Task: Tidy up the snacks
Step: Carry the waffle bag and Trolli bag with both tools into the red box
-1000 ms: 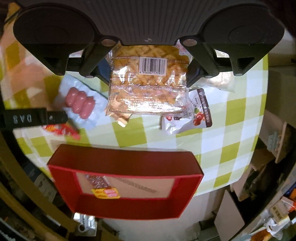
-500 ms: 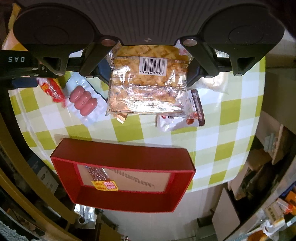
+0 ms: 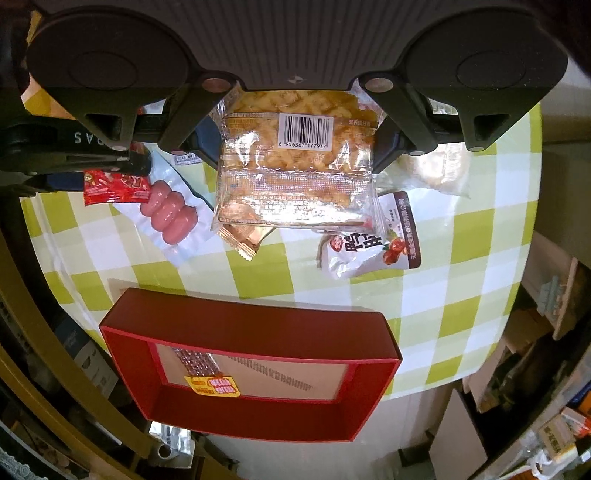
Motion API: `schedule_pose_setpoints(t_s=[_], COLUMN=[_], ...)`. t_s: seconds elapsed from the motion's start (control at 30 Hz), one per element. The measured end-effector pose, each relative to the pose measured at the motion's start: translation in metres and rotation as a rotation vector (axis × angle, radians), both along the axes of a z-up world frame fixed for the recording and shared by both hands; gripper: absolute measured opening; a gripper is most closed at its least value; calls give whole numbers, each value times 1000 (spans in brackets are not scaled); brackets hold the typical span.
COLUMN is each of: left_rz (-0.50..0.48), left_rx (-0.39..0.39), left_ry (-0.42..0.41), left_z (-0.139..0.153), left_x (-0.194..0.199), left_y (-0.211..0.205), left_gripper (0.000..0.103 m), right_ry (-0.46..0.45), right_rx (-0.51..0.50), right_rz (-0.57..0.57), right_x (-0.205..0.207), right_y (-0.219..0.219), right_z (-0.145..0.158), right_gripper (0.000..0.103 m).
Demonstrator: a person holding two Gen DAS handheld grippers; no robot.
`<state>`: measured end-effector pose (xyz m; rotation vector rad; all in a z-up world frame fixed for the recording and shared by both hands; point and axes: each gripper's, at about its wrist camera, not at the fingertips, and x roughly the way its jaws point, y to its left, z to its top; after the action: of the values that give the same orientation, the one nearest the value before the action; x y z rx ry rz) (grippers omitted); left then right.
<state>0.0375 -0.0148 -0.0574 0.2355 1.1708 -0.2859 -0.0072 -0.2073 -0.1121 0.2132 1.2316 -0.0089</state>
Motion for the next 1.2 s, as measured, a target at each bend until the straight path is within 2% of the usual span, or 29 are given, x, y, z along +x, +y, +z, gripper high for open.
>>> schedule_pose_setpoints(t_s=[0.17, 0.37, 0.63, 0.93, 1.2], left_rz=[-3, -6, 8, 17, 59], left_rx=[-2, -9, -34, -40, -56], left_ry=[2, -22, -56, -118, -164], left_z=[1, 7, 18, 32, 44], left_x=[-1, -4, 5, 17, 47], left_y=[0, 0, -7, -23, -32], left_gripper=[84, 84, 84, 84, 84], right_ry=[-11, -101, -185, -282, -320], right_rx=[-1, 29, 54, 62, 52], right_rz=[11, -1, 10, -11, -35], right_x=[-8, -8, 0, 29, 57], right_y=[-3, -6, -6, -12, -21], right_z=[7, 35, 56, 83, 91], right_gripper=[68, 66, 65, 65, 65])
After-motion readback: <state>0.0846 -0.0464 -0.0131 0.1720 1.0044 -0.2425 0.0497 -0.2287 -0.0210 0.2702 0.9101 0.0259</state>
